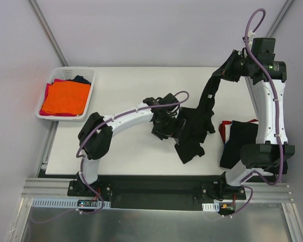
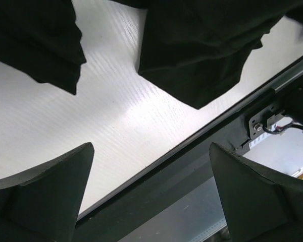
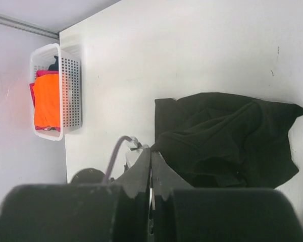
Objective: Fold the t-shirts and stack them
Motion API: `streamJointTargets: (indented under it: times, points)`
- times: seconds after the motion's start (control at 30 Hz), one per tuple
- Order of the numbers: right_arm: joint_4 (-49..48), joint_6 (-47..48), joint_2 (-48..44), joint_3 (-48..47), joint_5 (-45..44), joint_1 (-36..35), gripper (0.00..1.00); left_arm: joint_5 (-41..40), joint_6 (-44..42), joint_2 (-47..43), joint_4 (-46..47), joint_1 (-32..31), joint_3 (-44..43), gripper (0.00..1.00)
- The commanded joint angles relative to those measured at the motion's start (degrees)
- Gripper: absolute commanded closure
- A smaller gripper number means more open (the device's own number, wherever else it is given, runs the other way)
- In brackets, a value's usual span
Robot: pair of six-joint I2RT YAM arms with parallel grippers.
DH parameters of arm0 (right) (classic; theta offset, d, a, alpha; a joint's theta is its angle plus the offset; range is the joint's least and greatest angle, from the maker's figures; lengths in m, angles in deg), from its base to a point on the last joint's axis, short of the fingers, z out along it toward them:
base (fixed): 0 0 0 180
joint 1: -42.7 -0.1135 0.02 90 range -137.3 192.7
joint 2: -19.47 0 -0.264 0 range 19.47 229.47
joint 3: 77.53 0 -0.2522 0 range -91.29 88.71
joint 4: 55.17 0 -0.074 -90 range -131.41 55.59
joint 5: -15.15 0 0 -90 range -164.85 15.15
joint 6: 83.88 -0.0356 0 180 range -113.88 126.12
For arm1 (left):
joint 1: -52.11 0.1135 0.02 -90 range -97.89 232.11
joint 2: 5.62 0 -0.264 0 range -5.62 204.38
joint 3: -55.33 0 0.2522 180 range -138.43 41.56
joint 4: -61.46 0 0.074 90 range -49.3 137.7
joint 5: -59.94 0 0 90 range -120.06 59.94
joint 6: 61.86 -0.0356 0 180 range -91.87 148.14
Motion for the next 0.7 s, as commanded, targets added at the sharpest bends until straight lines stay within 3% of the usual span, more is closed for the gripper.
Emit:
streamJointTargets:
  times: [0.0, 0.17, 0.33, 0.53, 0.67]
  points:
    - [-2.1, -1.2, 0.5, -3.1, 1.7, 1.6, 0.99, -0.8, 1.7, 2.1, 5.2, -1.3, 4.0, 0.01]
    - [-1.7, -3.1, 2.2, -6.9, 2.9, 4.7, 0.99, -3.6, 3.3, 3.5, 10.4, -2.1, 6.9, 0.01]
    - [-2.3, -5.5, 3.4, -8.4, 6.1, 5.6, 0.99, -8.6, 4.9, 9.0, 13.1, -2.2, 3.3, 0.01]
    - [-1.8, -4.7, 3.7, -7.0, 6.6, 5.6, 0.99, -2.2, 6.4, 15.1, 14.8, -4.5, -6.1, 0.01]
    - [-2.0, -4.0, 3.5, -5.2, 6.5, 5.6, 0.99, 1.5, 7.3, 16.5, 17.2, -6.6, -7.5, 0.01]
